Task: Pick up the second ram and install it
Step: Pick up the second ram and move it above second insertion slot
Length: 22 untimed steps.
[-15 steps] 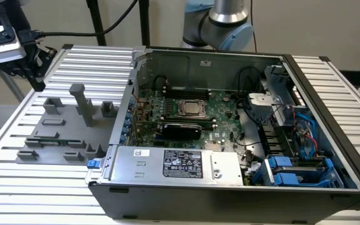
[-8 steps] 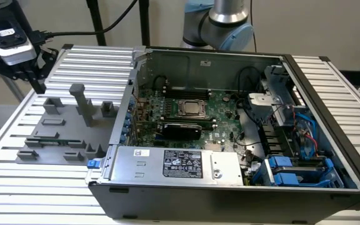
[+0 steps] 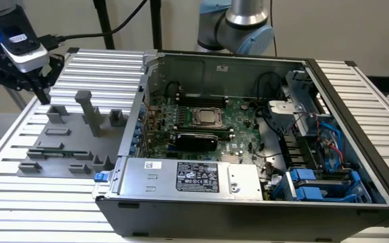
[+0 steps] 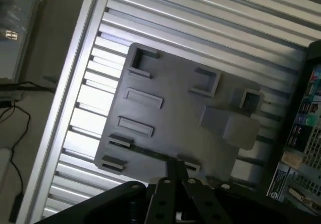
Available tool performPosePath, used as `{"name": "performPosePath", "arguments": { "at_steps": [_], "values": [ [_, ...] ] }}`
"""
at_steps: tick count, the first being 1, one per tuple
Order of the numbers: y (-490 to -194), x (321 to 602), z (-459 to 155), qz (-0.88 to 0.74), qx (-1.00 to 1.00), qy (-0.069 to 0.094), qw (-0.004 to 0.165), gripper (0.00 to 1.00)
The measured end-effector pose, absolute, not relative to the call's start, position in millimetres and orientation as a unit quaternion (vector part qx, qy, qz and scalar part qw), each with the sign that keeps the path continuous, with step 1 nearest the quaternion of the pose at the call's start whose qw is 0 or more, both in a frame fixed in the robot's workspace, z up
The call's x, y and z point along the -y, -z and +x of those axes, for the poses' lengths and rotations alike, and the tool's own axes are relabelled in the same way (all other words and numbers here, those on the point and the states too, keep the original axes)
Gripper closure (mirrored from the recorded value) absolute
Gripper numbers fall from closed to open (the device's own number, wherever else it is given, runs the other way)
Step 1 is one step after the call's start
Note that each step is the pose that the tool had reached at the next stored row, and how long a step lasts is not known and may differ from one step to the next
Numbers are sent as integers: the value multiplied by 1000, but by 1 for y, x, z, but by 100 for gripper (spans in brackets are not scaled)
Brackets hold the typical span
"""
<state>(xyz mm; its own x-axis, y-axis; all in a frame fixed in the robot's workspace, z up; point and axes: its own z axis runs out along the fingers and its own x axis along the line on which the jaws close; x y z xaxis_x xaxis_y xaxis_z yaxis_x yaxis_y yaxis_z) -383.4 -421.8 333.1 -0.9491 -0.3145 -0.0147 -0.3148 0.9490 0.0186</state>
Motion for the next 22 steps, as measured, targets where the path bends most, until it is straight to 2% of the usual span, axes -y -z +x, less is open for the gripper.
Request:
{"name": "performPosePath", "arguments": {
  "at_steps": [22],
  "values": [
    [-311,422,-383,-352,-936,-11,4,100]
  ]
}}
